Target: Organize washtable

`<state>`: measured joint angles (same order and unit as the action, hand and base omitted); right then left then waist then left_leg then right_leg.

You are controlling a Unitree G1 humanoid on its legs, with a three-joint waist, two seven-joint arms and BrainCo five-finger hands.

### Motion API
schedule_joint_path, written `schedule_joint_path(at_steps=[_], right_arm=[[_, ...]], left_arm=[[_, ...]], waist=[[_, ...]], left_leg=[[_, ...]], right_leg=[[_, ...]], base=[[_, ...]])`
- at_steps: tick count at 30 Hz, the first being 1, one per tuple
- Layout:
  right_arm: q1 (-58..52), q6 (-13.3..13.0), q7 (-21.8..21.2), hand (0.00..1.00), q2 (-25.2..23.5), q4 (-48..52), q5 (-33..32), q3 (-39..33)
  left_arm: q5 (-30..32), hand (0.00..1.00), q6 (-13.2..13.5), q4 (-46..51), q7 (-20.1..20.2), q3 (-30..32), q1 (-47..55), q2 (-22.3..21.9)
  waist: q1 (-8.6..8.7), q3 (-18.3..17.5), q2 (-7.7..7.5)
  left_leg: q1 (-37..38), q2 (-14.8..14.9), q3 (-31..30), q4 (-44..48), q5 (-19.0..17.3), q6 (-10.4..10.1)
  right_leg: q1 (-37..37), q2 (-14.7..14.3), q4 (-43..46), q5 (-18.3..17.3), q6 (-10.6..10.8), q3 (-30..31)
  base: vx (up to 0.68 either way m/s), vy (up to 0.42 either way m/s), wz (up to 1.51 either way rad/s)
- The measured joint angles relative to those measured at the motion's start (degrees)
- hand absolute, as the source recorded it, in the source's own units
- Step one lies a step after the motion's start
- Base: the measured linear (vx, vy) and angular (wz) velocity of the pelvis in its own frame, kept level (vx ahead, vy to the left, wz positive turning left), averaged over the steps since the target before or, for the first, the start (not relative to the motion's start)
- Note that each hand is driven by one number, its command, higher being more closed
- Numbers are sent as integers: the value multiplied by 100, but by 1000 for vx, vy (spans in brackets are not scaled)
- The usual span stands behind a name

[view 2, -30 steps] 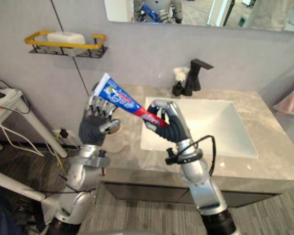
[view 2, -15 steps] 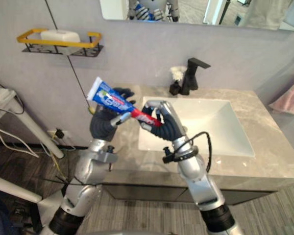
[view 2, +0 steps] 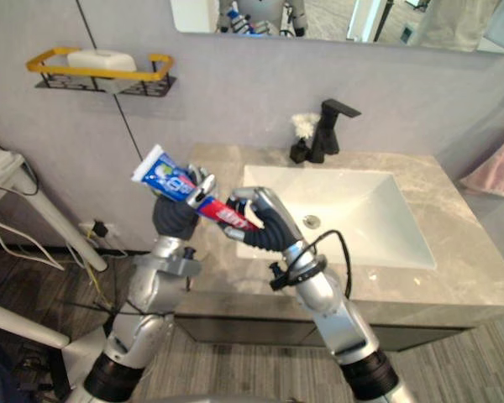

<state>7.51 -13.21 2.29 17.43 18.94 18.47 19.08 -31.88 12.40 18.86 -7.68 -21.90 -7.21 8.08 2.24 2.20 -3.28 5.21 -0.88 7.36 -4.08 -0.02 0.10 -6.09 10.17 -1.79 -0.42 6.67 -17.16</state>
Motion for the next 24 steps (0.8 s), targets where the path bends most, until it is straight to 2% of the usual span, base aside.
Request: schedule_joint_path(at_steps=[3, 4, 24], right_arm=[[-2, 6, -1, 100, 3, -75, 0, 0], [-2, 6, -2, 0, 9, -74, 0, 0], [-2, 0, 148, 0, -21, -67, -56, -95]], left_arm=[[-1, 100, 2, -138, 0, 0, -69, -4], [-1, 100, 3, -137, 0, 0, -70, -8], [62, 100, 7, -141, -126, 61, -69, 2]], waist=[[6, 0, -4], [8, 0, -4], [9, -1, -5]], left_leg=[[-1, -1, 6, -3, 0, 0], [-3, 0, 10, -4, 0, 0], [61, 3, 89, -45, 0, 0]], right_leg=[[7, 0, 0, 0, 0, 5], [13, 0, 0, 0, 0, 9], [12, -4, 4, 0, 0, 81]], base=[[0, 0, 0], [0, 0, 0], [0, 0, -1]])
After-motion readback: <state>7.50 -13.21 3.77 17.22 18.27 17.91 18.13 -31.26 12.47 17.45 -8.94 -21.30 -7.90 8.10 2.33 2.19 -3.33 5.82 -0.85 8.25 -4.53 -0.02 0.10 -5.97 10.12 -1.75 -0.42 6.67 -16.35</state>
